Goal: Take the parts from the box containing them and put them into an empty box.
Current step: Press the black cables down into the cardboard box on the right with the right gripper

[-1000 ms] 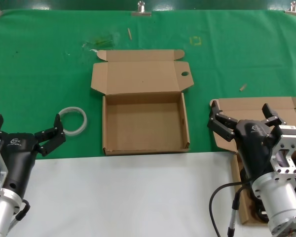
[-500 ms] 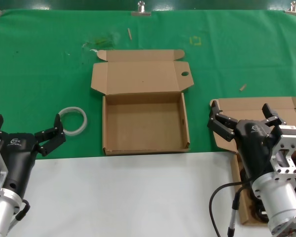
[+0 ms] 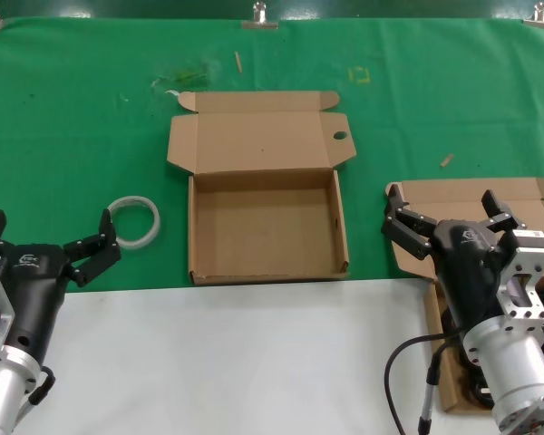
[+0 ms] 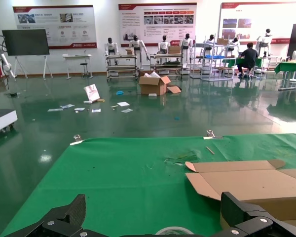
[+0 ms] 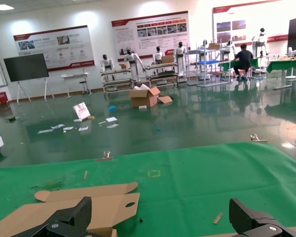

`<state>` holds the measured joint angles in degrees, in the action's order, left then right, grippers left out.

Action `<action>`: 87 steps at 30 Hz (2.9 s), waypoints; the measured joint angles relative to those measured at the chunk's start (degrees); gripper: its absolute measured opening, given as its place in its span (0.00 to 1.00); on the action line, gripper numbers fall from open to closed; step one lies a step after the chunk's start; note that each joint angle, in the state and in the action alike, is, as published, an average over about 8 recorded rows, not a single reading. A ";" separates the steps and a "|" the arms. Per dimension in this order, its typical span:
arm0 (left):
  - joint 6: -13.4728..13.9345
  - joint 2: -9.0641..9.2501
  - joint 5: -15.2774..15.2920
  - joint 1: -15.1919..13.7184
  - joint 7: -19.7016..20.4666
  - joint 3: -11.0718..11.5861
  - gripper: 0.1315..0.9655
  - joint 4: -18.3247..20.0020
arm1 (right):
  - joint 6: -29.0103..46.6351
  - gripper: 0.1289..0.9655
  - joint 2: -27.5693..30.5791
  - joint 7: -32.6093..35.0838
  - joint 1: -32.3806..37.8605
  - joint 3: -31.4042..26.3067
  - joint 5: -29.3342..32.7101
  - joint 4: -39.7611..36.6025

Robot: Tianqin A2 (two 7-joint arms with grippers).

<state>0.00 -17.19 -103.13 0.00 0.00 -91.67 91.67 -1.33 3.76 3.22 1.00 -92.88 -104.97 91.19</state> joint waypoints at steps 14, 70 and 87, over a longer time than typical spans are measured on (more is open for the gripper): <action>0.00 0.00 0.00 0.00 0.00 0.00 1.00 0.00 | -4.86 1.00 -0.03 3.28 -5.47 -1.30 -0.14 4.49; 0.00 0.00 0.02 0.00 0.02 0.00 1.00 0.00 | -49.10 1.00 -0.05 111.90 -1.77 0.24 -44.39 8.63; 0.00 0.00 0.02 0.00 0.02 0.00 1.00 0.00 | -47.63 1.00 -0.05 116.95 -1.24 4.42 -45.46 7.74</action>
<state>0.00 -17.19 -103.12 0.00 0.02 -91.68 91.67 -48.96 3.71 120.17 -0.24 -88.47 -150.43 98.93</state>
